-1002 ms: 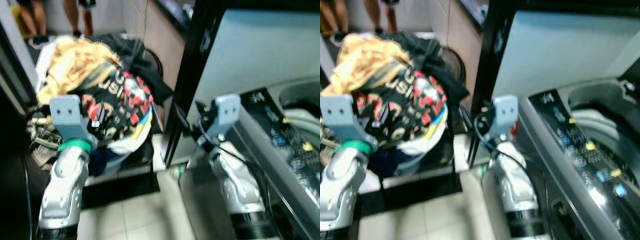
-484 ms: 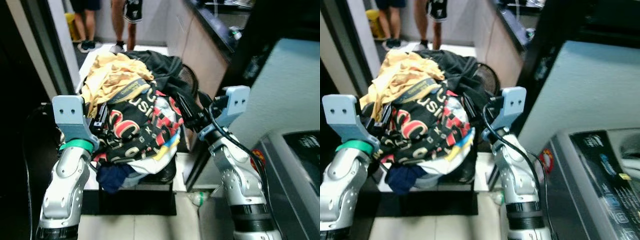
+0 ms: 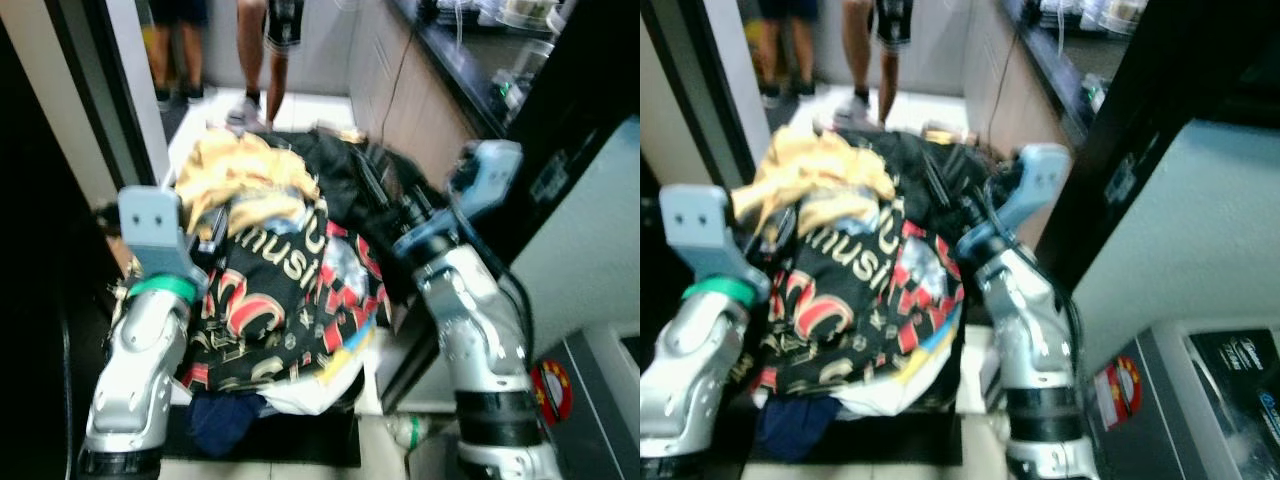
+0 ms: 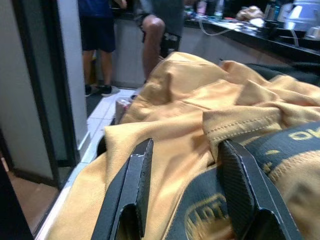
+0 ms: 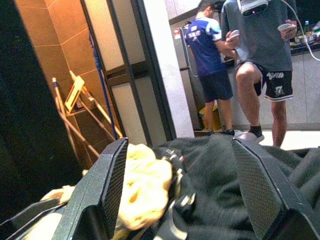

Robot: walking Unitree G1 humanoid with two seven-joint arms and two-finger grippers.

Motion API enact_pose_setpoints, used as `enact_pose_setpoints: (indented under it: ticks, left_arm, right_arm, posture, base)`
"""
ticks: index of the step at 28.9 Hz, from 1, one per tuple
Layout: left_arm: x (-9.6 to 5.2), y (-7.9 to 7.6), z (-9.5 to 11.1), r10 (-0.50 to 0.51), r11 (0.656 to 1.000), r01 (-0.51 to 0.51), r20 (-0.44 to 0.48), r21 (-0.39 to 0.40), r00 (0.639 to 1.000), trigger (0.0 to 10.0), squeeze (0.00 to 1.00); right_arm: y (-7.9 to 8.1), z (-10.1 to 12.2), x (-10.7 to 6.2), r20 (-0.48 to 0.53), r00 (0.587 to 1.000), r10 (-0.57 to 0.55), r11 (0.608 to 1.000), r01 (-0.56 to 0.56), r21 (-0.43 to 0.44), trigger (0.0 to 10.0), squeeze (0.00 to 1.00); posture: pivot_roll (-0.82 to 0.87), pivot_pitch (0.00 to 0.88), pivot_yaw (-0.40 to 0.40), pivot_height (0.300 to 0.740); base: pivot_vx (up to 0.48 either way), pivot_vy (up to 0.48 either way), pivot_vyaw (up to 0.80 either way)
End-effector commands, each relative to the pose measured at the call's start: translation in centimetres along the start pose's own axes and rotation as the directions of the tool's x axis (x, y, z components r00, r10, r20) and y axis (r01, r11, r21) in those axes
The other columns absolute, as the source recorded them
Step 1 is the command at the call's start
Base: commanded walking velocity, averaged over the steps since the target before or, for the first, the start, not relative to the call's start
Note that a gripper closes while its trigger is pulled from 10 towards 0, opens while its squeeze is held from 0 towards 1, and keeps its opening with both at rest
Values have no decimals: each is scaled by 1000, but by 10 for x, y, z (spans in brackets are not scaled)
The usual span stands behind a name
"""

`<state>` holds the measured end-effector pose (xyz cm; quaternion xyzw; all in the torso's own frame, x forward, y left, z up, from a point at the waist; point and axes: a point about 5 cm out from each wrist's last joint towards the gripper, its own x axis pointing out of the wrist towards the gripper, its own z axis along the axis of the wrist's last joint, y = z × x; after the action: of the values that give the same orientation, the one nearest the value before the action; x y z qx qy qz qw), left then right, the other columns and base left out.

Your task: Clothes washing

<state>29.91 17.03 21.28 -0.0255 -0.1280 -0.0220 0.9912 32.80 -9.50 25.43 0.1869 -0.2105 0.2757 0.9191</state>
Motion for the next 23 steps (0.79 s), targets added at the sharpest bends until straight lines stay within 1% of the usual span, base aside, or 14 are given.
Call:
enact_pose_setpoints:
  ticks: [1,6,8,10,12,13,15,17,18,19,20,21,22,23]
  left_arm:
    - [-2,-1,-3,3,1000,-3,-19,-10,1000,10000,0]
    - [-2,3,-3,26,1000,-26,-11,3,1000,10000,0]
    - [-1,4,-3,27,1000,-27,-8,13,1000,10000,0]
    - [0,5,-4,25,999,-25,-11,22,1000,10000,0]
    - [0,5,-4,25,999,-25,-11,22,1000,10000,0]
    - [-1,6,-4,14,998,-14,-8,60,1000,10000,0]
    - [-1,8,-3,14,998,-14,6,54,1000,10000,0]
    - [-2,4,11,-57,998,58,91,-16,994,10000,0]
    - [-2,4,11,-57,998,58,91,-16,994,10000,0]
    - [-4,-1,17,-106,993,111,128,-33,986,10000,0]
    - [-4,-1,17,-106,993,111,128,-33,986,10000,0]
    - [-11,-5,22,-175,984,179,150,-14,973,10000,0]
    - [-23,-9,24,-248,969,246,147,33,958,10000,0]
    - [-31,-8,24,-262,965,257,136,53,955,10000,0]
  right_arm:
    - [-3,2,-1,3,1000,-9,1000,9,0,10000,0]
    - [-10,4,2,-4,1000,-19,1000,19,-25,10000,0]
    - [-15,-1,2,-86,996,3,996,-10,-91,10000,0]
    - [-15,-5,2,-134,991,21,992,-37,-117,10000,0]
    - [-15,-5,2,-134,991,21,992,-37,-117,10000,0]
    - [-14,-11,4,-171,984,38,984,-66,-165,10000,0]
    - [-13,-10,7,-157,987,38,984,-65,-167,10000,0]
    - [-11,-2,13,-118,992,47,986,-65,-155,10000,0]
    - [-11,-2,13,-118,992,47,986,-65,-155,10000,0]
    - [-11,0,15,-109,993,53,986,-69,-150,10000,0]
    - [-11,0,15,-109,993,53,986,-69,-150,10000,0]
    - [-9,0,14,-109,992,65,986,-81,-147,10000,0]
    - [-7,0,11,-114,990,82,985,-99,-143,10000,0]
    - [-6,0,9,-117,989,90,984,-106,-141,10000,0]
  posture:
    - [75,0,-14,740]
    - [72,0,-13,740]
    - [61,0,-15,740]
    - [61,0,-15,740]
    - [61,0,-15,740]
    - [59,0,-19,740]
    - [61,0,-24,740]
    - [61,0,-24,740]
    - [61,0,-24,740]
    - [61,0,-24,740]
    - [61,0,-24,740]
    - [59,0,-24,740]
    - [59,0,-21,740]
    - [59,0,-21,740]
  base:
    - [0,0,0]
    - [0,0,0]
    - [0,0,0]
    - [0,0,0]
    - [0,0,0]
    - [0,0,0]
    - [0,0,0]
    - [0,0,0]
    - [0,0,0]
    - [0,0,0]
    - [0,0,0]
    - [0,0,0]
    - [0,0,0]
    - [0,0,0]
